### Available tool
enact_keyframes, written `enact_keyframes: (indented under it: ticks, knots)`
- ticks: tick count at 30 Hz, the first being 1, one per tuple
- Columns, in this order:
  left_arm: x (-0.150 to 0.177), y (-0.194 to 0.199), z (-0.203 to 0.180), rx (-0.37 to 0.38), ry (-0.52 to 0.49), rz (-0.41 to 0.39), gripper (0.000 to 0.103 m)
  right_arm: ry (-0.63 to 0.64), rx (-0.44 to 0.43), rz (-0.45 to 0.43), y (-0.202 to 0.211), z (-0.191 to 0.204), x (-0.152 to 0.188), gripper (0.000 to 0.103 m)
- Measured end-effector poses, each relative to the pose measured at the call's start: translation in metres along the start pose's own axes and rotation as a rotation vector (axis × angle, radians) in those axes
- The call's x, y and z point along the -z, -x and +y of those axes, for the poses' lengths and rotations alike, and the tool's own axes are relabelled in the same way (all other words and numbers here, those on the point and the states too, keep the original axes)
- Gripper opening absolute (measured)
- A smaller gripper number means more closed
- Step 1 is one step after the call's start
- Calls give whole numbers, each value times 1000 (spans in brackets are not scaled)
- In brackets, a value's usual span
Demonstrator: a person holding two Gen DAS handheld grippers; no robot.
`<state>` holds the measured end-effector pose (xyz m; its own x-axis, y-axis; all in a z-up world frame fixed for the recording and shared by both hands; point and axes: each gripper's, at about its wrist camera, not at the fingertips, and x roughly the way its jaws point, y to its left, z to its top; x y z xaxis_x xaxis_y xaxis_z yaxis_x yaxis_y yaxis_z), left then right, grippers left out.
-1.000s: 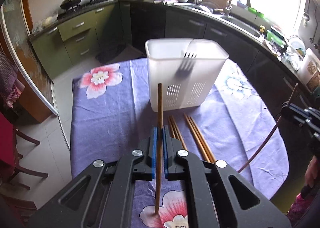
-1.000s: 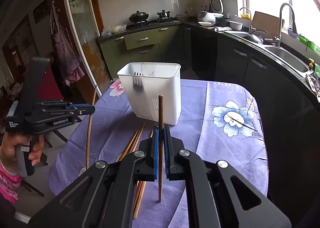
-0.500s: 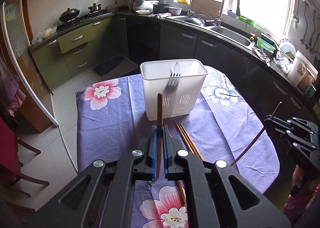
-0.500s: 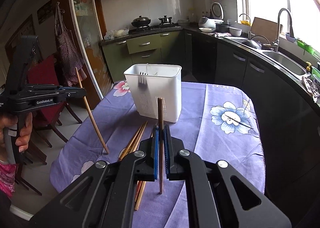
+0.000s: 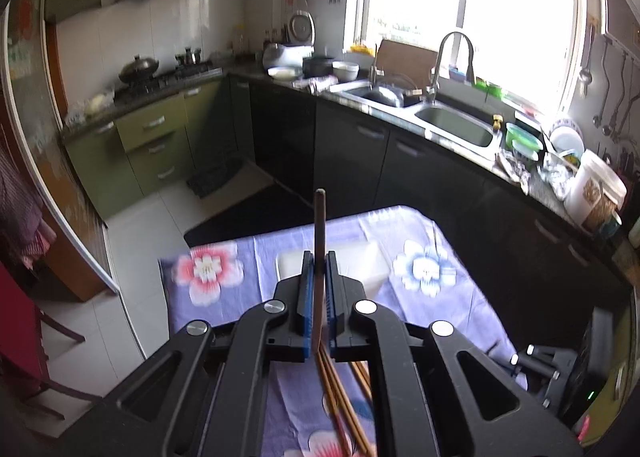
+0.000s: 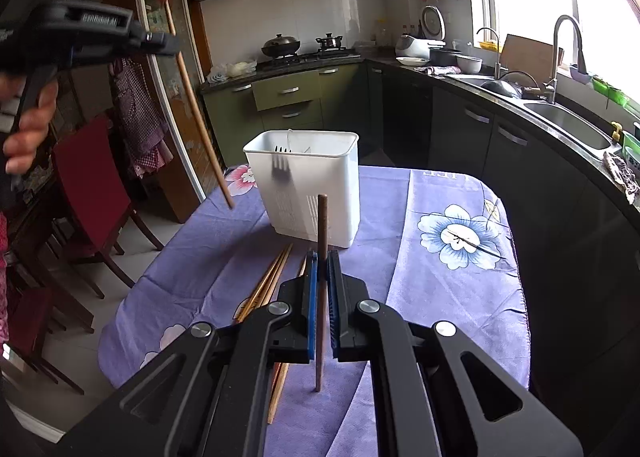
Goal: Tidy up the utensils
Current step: 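Raise both chopsticks upright and release them into the white holder with both grippers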
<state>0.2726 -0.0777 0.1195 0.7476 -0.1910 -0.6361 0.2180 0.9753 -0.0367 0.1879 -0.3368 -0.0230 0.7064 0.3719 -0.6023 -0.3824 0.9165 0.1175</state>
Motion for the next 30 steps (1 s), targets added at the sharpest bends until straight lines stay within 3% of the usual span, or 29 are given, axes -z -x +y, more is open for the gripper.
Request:
enact_keyframes:
  ticks: [6, 10, 19, 21, 25, 30]
  knots:
    - [-45, -4, -8, -81, -14, -121, 5, -13, -10, -10, 2, -6, -3, 6]
    - [-45, -41, -8, -95, -9, -71, 5, -2, -9, -41, 12, -6, -20, 6]
    - [-1, -113, 3, -72, 10, 99, 6, 27, 18, -160, 40, 3, -93, 6]
    - [9, -125, 7, -68, 14, 124, 11, 22, 10, -178, 42, 5, -112, 6]
    - [22, -132, 16, -58, 33, 144, 17, 16, 18, -206, 37, 9, -146, 6]
    - [27, -110, 29, -43, 55, 113, 19, -15, 23, -278, 26, 8, -191, 6]
